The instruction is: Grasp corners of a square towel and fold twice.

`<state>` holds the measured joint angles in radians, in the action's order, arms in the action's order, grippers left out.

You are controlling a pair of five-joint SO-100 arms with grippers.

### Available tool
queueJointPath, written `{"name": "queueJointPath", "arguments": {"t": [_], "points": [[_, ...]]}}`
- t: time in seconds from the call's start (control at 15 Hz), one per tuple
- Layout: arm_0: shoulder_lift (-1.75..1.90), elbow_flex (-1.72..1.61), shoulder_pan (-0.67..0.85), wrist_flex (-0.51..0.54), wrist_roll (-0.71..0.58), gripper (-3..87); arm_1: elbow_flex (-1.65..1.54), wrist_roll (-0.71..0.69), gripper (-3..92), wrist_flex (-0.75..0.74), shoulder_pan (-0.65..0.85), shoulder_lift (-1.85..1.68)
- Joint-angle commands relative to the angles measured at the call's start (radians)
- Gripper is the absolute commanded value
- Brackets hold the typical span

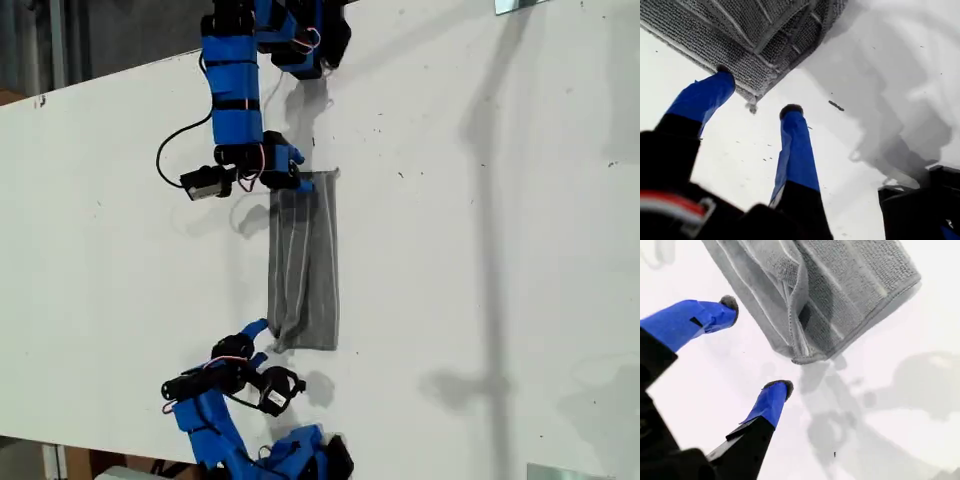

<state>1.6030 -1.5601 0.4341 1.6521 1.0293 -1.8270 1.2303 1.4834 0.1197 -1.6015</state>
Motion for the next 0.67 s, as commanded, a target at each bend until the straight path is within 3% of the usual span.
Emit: {"name": "queueJointPath", "arguments": {"t": [0.0, 0.2, 0.6], "points": [[-0.048, 0.095, -0.003, -0.014, -0.025, 28.8, 0.052, -0.002, 23.1, -0.012, -0.029, 0.005], [-0.132, 0.118, 0.043, -0.015, -0.041, 28.8, 0.041, 0.02, 22.8, -0.023, -0.064, 0.015], [-0.227, 0.044, -0.057, -0.08, 0.049, 28.7, 0.028, 0.038, 22.7, -0.02, -0.097, -0.005]]}}
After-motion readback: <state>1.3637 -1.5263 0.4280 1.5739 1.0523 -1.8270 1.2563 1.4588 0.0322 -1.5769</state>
